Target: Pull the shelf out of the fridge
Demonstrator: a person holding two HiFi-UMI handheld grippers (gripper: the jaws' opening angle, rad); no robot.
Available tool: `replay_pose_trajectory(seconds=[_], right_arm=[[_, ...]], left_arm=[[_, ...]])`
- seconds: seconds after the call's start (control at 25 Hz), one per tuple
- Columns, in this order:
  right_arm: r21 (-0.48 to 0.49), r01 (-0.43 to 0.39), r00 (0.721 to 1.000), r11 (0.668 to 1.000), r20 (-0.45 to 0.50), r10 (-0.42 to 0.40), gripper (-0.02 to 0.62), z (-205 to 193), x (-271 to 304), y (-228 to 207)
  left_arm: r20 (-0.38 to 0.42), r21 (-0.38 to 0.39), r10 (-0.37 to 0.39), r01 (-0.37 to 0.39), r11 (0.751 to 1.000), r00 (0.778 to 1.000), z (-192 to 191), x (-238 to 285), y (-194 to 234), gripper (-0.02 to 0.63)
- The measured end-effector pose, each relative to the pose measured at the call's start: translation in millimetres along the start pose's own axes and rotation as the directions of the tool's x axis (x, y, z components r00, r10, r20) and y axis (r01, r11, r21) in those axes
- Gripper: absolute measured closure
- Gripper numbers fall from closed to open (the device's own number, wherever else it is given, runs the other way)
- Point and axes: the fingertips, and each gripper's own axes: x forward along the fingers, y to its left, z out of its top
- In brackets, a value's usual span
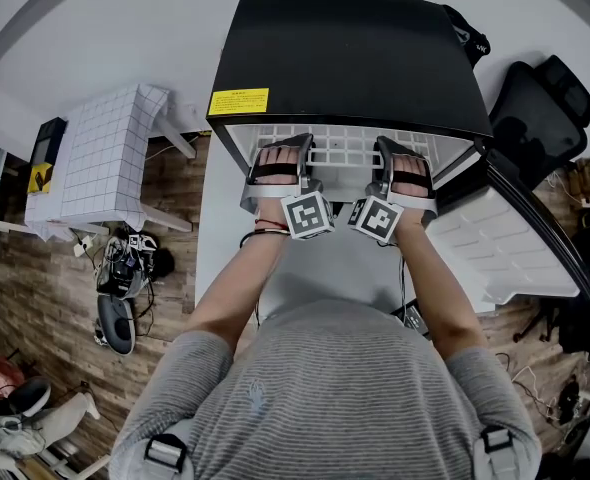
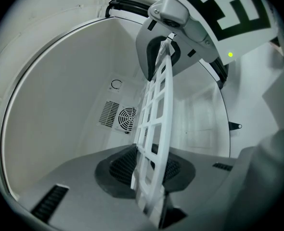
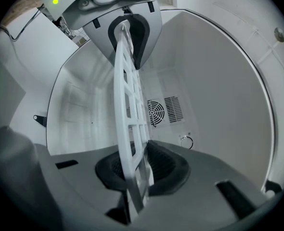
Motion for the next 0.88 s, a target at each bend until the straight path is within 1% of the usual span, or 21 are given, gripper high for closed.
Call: replay_pose_trajectory(seconds=[0.88], right_arm=[[0.016, 0.002, 1.000, 1.000, 0.002, -0.002, 0.546, -1.1, -32.8, 6.9]], left_arm=[[0.009, -0.020, -0.002, 0.003, 1.000, 1.000, 3.2, -32.2, -10.6, 0.508]])
